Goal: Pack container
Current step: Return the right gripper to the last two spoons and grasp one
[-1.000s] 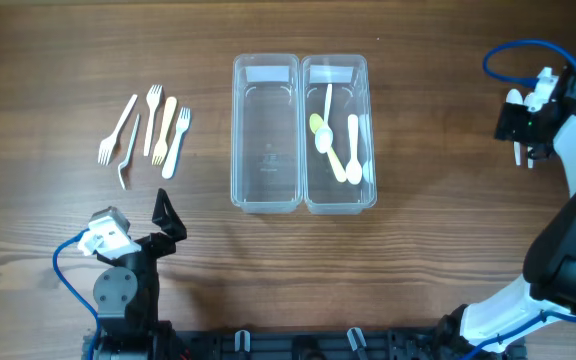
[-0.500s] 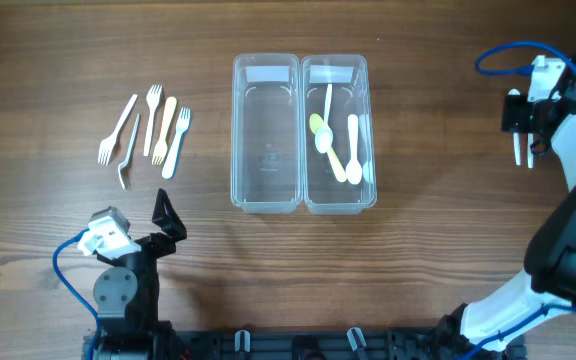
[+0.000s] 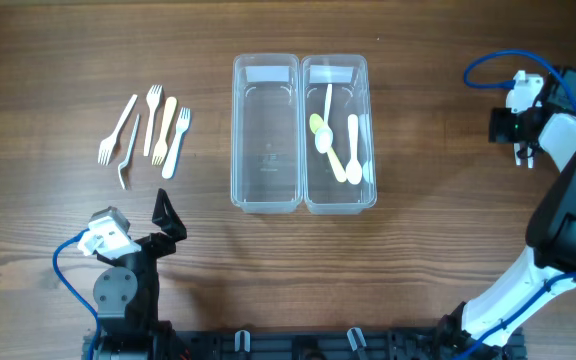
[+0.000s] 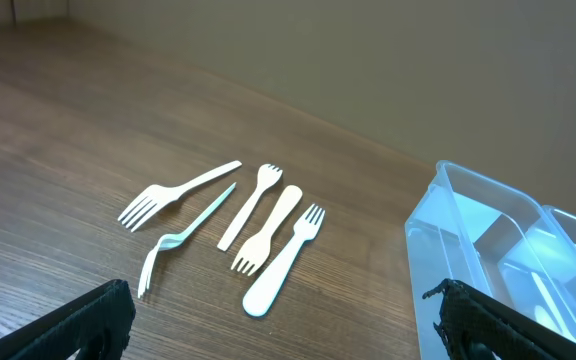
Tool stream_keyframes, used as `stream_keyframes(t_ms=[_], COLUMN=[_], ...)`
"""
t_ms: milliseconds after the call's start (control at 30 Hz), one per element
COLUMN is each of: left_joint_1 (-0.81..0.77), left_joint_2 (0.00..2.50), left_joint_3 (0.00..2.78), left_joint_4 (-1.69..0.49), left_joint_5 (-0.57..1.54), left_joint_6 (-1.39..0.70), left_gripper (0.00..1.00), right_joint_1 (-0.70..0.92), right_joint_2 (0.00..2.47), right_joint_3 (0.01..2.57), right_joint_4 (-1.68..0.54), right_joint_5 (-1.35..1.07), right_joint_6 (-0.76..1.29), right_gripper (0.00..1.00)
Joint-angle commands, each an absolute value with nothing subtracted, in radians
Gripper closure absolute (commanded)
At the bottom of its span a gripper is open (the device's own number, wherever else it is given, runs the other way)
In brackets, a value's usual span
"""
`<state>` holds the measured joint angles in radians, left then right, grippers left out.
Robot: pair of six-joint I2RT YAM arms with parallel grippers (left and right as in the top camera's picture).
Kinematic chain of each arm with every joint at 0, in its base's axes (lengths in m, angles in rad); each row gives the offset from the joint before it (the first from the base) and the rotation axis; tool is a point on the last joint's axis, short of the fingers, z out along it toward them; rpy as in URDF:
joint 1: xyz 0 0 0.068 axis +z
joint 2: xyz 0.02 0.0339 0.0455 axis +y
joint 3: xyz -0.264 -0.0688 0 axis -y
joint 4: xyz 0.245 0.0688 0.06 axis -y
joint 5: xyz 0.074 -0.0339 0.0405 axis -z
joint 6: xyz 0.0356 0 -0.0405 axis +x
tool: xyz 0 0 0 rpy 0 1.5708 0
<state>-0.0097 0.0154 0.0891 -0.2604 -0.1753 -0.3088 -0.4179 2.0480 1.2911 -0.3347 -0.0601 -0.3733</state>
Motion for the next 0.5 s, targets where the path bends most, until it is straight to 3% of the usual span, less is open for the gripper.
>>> stream_keyframes(t_ms=[0, 167, 300, 333, 400, 467], left_joint_1=[-0.002, -0.002, -0.002, -0.002, -0.002, -0.002], left_joint_2=[0.010, 0.010, 0.010, 0.010, 0.010, 0.010], left_joint_3=[0.082, 0.082, 0.082, 0.082, 0.082, 0.082], left_joint_4=[-0.256, -0.256, -0.256, -0.256, -0.256, -0.256], left_joint_5=[-0.184, -0.184, -0.184, -0.184, -0.184, -0.184], left_joint_6=[-0.292, -0.292, -0.292, -0.292, -0.292, -0.292], left_gripper=[0.00, 0.00, 0.00, 0.00, 0.00, 0.00], right_joint_1=[-0.422, -0.451, -0.453, -0.453, -0.452, -0.452], right_joint_2=[2.109, 2.115, 2.117, 2.117, 2.117, 2.117], right_joint_3=[1.294, 1.294, 1.294, 1.294, 1.294, 1.294], right_joint_4=[-0.320, -0.297, -0.308, -0.315, -0.320, -0.329], right_joint_5=[-0.080, -0.090, -0.129, -0.141, -0.172, -0.197], right_joint_6=[-0.390, -0.362, -0.324, -0.302, -0.279, -0.277], right_gripper=[0.35, 0.37, 0.56, 0.56, 0.46, 0.45])
